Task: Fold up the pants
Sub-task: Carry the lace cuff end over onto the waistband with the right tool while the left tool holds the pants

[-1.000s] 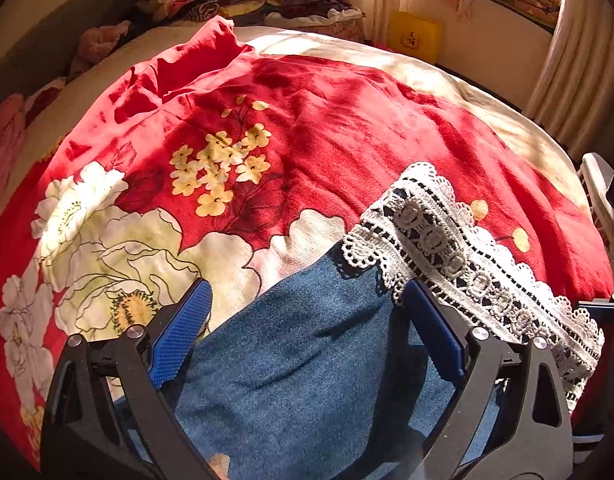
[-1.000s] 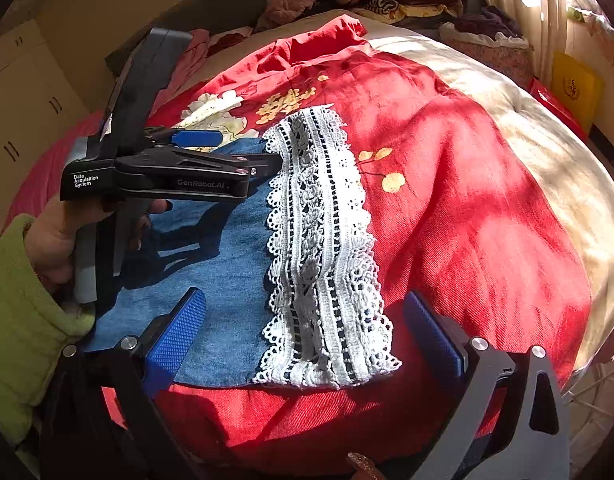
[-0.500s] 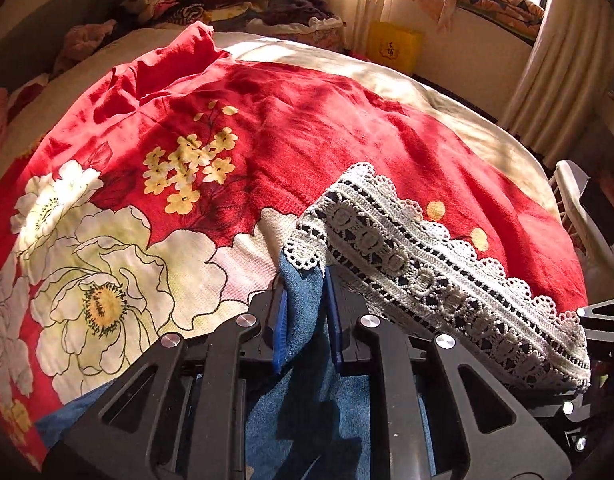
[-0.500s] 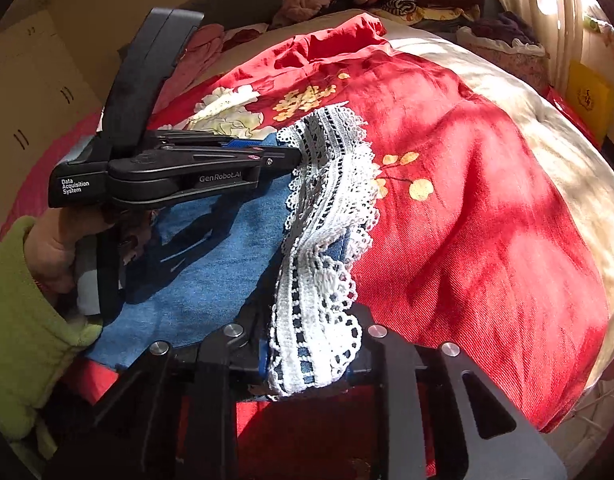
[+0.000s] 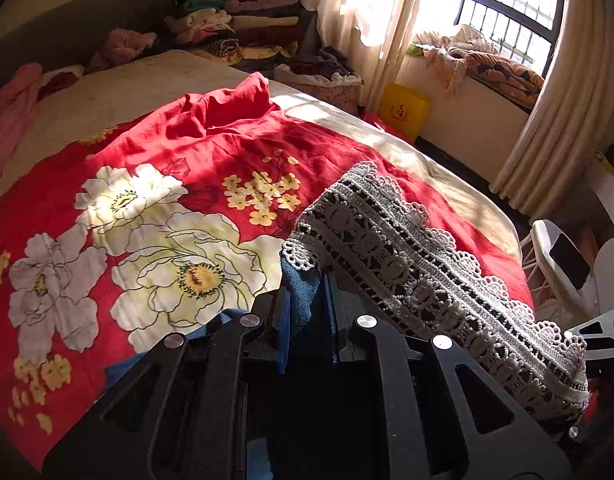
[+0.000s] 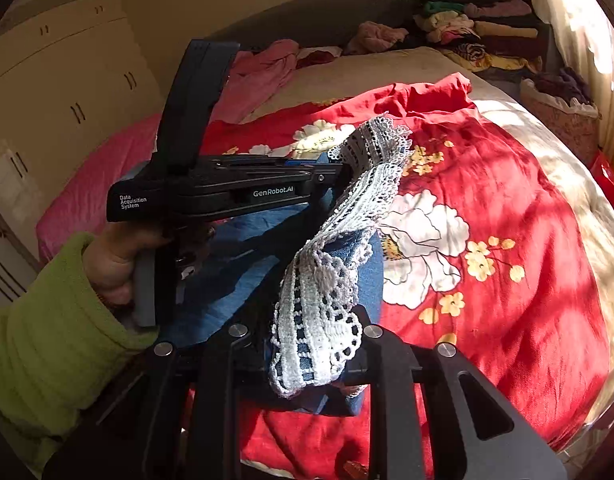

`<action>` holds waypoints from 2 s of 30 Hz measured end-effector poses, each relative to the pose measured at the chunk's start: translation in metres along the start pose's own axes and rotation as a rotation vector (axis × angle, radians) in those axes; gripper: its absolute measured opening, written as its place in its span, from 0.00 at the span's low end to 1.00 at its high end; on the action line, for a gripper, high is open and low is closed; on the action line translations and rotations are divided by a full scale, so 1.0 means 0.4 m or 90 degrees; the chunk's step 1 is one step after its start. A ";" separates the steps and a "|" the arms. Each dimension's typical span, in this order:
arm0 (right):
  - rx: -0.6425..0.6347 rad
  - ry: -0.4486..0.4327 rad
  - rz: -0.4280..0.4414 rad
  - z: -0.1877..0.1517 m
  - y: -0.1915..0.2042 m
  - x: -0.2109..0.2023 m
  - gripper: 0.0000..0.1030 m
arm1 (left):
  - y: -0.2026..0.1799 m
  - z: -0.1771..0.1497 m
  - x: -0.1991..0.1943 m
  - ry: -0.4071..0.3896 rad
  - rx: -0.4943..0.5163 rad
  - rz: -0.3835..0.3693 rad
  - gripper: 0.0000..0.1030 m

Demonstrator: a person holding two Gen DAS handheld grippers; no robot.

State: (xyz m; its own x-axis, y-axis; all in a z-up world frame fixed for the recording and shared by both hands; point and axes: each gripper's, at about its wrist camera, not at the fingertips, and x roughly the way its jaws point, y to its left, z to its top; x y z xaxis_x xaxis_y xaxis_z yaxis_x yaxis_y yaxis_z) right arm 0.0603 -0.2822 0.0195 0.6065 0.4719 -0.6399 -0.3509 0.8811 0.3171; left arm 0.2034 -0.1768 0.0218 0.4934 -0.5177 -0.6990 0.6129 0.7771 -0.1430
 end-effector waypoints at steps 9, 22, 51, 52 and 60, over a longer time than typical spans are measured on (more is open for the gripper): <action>-0.075 0.086 0.047 -0.007 0.174 0.150 0.20 | 0.167 -0.122 -0.092 -0.002 -0.084 0.091 0.12; -0.176 0.180 0.127 -0.117 0.355 0.264 0.53 | 0.388 -0.292 -0.317 -0.093 -0.344 0.120 0.25; -0.360 0.175 0.042 -0.171 0.315 0.205 0.07 | 0.298 -0.267 -0.161 0.023 -0.298 0.085 0.11; -0.336 0.169 0.065 -0.160 0.313 0.195 0.06 | 0.299 -0.269 -0.162 0.024 -0.299 0.085 0.12; -0.272 0.202 0.160 -0.148 0.347 0.235 0.09 | 0.309 -0.274 -0.169 0.027 -0.305 0.093 0.15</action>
State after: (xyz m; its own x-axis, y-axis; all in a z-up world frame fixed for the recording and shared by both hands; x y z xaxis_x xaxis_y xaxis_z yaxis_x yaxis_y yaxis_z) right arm 0.0264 -0.1173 -0.0383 0.2472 0.5740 -0.7807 -0.7527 0.6211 0.2183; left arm 0.1781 -0.0064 -0.0256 0.5210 -0.3841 -0.7623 0.1815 0.9225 -0.3407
